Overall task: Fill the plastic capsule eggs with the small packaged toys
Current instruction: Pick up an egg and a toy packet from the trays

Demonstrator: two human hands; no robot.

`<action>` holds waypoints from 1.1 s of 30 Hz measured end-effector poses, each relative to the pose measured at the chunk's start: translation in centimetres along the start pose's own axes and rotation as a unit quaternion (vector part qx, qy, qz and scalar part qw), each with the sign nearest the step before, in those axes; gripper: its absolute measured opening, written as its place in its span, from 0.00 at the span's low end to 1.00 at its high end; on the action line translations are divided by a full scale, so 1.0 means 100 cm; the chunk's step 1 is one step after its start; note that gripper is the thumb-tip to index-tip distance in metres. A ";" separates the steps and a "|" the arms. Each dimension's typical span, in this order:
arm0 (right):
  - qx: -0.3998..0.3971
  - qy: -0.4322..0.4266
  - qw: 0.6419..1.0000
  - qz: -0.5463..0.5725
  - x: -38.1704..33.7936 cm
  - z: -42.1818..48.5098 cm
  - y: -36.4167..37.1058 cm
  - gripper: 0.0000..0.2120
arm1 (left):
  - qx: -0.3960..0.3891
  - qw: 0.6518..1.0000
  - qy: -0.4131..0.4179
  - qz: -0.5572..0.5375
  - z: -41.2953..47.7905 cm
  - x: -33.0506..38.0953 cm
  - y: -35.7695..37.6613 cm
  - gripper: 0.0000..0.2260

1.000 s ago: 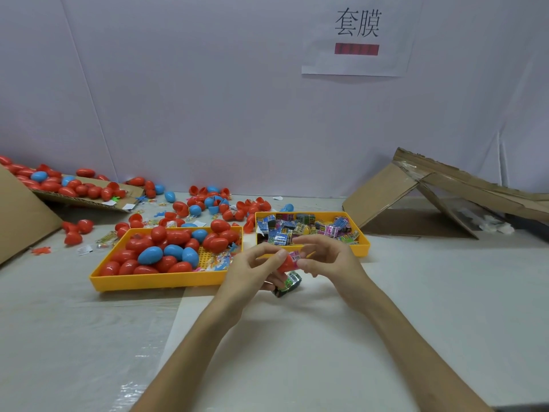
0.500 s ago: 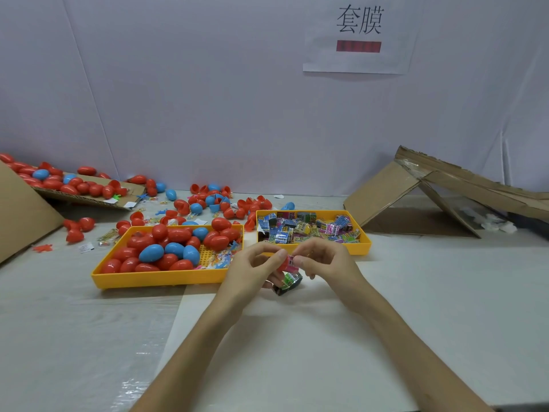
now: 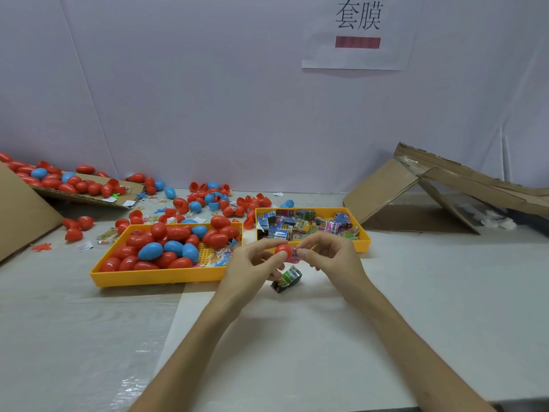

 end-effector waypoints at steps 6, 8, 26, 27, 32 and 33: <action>-0.001 -0.002 1.000 -0.009 -0.003 0.000 0.000 0.06 | 0.007 1.000 0.014 0.009 -0.001 0.002 -0.001 0.08; 0.000 -0.001 1.000 -0.010 -0.003 0.000 0.000 0.07 | 0.007 1.000 0.015 0.003 -0.001 0.003 -0.001 0.08; -0.006 -0.004 1.000 -0.005 -0.005 0.000 0.002 0.08 | 0.017 0.999 0.017 0.021 -0.002 0.004 -0.003 0.05; -0.008 -0.004 1.000 -0.005 -0.005 -0.001 0.003 0.07 | 0.016 1.000 0.016 0.021 -0.002 0.003 -0.003 0.05; -0.017 -0.003 1.000 -0.007 -0.003 -0.001 0.004 0.07 | 0.011 1.000 0.011 0.020 -0.001 0.000 -0.002 0.07; -0.018 -0.003 1.000 -0.006 -0.003 -0.001 0.005 0.07 | 0.009 1.000 0.011 0.018 0.000 0.000 -0.002 0.07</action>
Point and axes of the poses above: each hand's wrist, its own z-axis towards the middle knuckle, its own y-axis out of the palm, x = y × z, the point moved 10 cm from there along z, towards the middle knuckle, and after that the axes turned 11 degrees about -y, right-handed, at the moved point
